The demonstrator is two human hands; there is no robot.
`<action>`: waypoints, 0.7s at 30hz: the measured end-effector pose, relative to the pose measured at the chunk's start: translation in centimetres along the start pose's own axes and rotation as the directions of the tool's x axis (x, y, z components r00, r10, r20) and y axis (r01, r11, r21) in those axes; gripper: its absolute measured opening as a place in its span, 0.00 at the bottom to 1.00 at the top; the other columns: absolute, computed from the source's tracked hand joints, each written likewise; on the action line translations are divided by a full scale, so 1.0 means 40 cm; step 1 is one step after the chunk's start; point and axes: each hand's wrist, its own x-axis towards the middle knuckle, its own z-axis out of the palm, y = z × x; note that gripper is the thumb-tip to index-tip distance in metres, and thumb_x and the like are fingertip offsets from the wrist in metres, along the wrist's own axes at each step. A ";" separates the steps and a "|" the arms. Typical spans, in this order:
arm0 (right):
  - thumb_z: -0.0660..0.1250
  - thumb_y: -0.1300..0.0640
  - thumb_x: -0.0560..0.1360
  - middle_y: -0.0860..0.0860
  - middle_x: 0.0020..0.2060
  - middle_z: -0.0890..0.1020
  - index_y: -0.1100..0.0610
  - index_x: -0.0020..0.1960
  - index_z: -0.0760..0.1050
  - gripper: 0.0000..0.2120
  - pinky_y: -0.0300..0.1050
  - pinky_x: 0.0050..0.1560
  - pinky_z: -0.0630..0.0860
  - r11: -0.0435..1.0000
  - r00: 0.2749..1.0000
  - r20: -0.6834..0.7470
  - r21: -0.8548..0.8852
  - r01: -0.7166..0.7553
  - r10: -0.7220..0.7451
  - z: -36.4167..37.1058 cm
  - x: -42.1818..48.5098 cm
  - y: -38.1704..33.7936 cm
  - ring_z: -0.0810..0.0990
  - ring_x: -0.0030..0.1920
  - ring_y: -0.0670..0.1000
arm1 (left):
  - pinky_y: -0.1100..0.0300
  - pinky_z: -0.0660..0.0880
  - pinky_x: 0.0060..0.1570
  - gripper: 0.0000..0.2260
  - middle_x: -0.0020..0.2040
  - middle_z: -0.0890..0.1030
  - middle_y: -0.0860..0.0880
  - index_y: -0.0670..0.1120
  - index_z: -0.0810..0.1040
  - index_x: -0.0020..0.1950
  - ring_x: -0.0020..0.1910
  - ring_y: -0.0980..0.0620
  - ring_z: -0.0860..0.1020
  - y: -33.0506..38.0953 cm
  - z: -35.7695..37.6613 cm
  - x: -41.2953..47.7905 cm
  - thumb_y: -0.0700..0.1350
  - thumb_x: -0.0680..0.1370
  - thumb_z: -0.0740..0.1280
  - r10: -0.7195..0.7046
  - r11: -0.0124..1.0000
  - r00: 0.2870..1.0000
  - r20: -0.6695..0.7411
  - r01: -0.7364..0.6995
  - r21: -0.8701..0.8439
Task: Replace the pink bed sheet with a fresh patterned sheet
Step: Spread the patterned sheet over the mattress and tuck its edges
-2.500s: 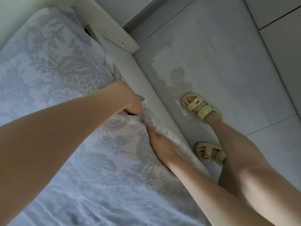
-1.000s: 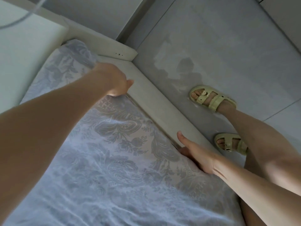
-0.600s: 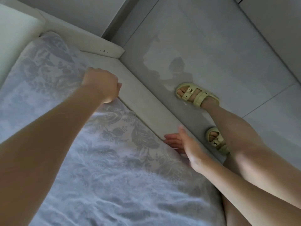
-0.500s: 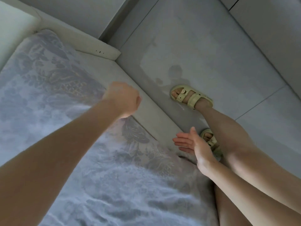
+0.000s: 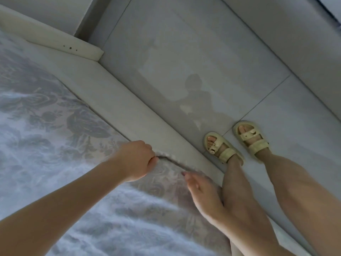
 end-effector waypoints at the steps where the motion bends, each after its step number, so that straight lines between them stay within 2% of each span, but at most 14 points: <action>1: 0.52 0.45 0.80 0.43 0.62 0.76 0.48 0.66 0.73 0.19 0.40 0.67 0.65 1.000 0.998 0.056 0.002 0.017 -0.017 0.005 -0.005 0.005 0.72 0.64 0.42 | 0.55 0.72 0.55 0.20 0.53 0.77 0.50 0.47 0.76 0.56 0.54 0.50 0.73 0.007 0.006 0.004 0.52 0.83 0.47 0.008 1.000 1.000 -0.009 -0.008 0.023; 4: 0.54 0.52 0.82 0.42 0.62 0.75 0.50 0.66 0.71 0.16 0.37 0.65 0.63 0.987 0.981 0.118 -0.031 0.156 -0.152 0.025 -0.020 0.004 0.70 0.61 0.39 | 0.56 0.70 0.57 0.20 0.55 0.77 0.50 0.48 0.75 0.59 0.55 0.50 0.73 0.020 0.016 0.016 0.53 0.83 0.46 0.013 0.994 1.000 -0.016 -0.011 0.109; 6: 0.54 0.51 0.81 0.42 0.64 0.72 0.51 0.69 0.68 0.18 0.39 0.67 0.61 0.979 0.973 0.122 -0.022 0.201 -0.197 0.034 -0.032 0.008 0.68 0.63 0.42 | 0.56 0.70 0.56 0.20 0.56 0.77 0.50 0.48 0.74 0.60 0.54 0.50 0.74 0.037 0.015 0.022 0.53 0.83 0.46 -0.002 0.987 1.000 -0.031 0.007 0.160; 9: 0.55 0.44 0.78 0.39 0.64 0.67 0.51 0.71 0.64 0.24 0.33 0.66 0.56 0.976 0.970 0.125 -0.042 0.213 -0.207 0.036 -0.031 0.019 0.63 0.66 0.42 | 0.56 0.69 0.56 0.20 0.55 0.77 0.49 0.48 0.75 0.58 0.54 0.49 0.74 0.072 0.021 0.035 0.53 0.83 0.46 -0.028 0.973 0.999 -0.034 0.035 0.227; 12: 0.49 0.34 0.70 0.40 0.57 0.72 0.49 0.65 0.70 0.31 0.35 0.61 0.62 0.971 0.967 0.096 -0.021 0.239 -0.236 0.033 -0.013 0.021 0.68 0.59 0.41 | 0.56 0.70 0.54 0.23 0.51 0.79 0.49 0.47 0.78 0.53 0.52 0.49 0.75 0.086 0.035 0.049 0.54 0.82 0.46 -0.080 0.969 0.997 -0.019 0.082 0.233; 14: 0.50 0.34 0.71 0.41 0.54 0.76 0.48 0.62 0.72 0.28 0.38 0.58 0.66 0.975 0.969 0.109 0.036 0.219 -0.222 0.038 0.008 0.037 0.72 0.55 0.43 | 0.57 0.70 0.48 0.25 0.46 0.81 0.48 0.47 0.79 0.47 0.47 0.49 0.77 0.090 0.043 0.055 0.57 0.81 0.45 -0.159 0.970 0.987 0.018 0.153 0.188; 16: 0.52 0.33 0.73 0.43 0.52 0.78 0.48 0.58 0.74 0.25 0.41 0.56 0.69 0.974 0.968 0.143 0.115 0.193 -0.208 0.042 0.016 0.044 0.74 0.53 0.44 | 0.57 0.69 0.45 0.27 0.46 0.82 0.48 0.47 0.79 0.44 0.48 0.48 0.78 0.101 0.048 0.054 0.59 0.81 0.44 -0.207 0.956 0.975 0.077 0.185 0.226; 18: 0.51 0.33 0.74 0.45 0.40 0.76 0.47 0.41 0.73 0.22 0.42 0.48 0.68 0.963 0.949 0.172 0.112 0.247 -0.263 0.050 0.002 0.056 0.74 0.45 0.46 | 0.56 0.72 0.48 0.28 0.48 0.81 0.47 0.48 0.76 0.41 0.50 0.47 0.78 0.116 0.063 0.048 0.60 0.80 0.42 -0.246 0.950 0.961 0.126 0.213 0.227; 19: 0.48 0.31 0.73 0.46 0.36 0.74 0.49 0.36 0.70 0.25 0.43 0.46 0.67 0.957 0.939 0.186 0.066 0.282 -0.289 0.050 -0.006 0.050 0.73 0.42 0.48 | 0.55 0.73 0.50 0.27 0.48 0.81 0.47 0.48 0.75 0.41 0.51 0.46 0.78 0.114 0.062 0.042 0.61 0.80 0.42 -0.260 0.950 0.955 0.142 0.226 0.214; 21: 0.43 0.27 0.70 0.47 0.38 0.73 0.51 0.36 0.71 0.31 0.44 0.50 0.66 0.946 0.923 0.213 0.036 0.322 -0.322 0.055 -0.034 0.051 0.71 0.45 0.48 | 0.54 0.72 0.52 0.26 0.52 0.80 0.46 0.46 0.76 0.47 0.54 0.46 0.77 0.115 0.063 0.018 0.60 0.81 0.43 -0.276 0.953 0.949 0.152 0.250 0.169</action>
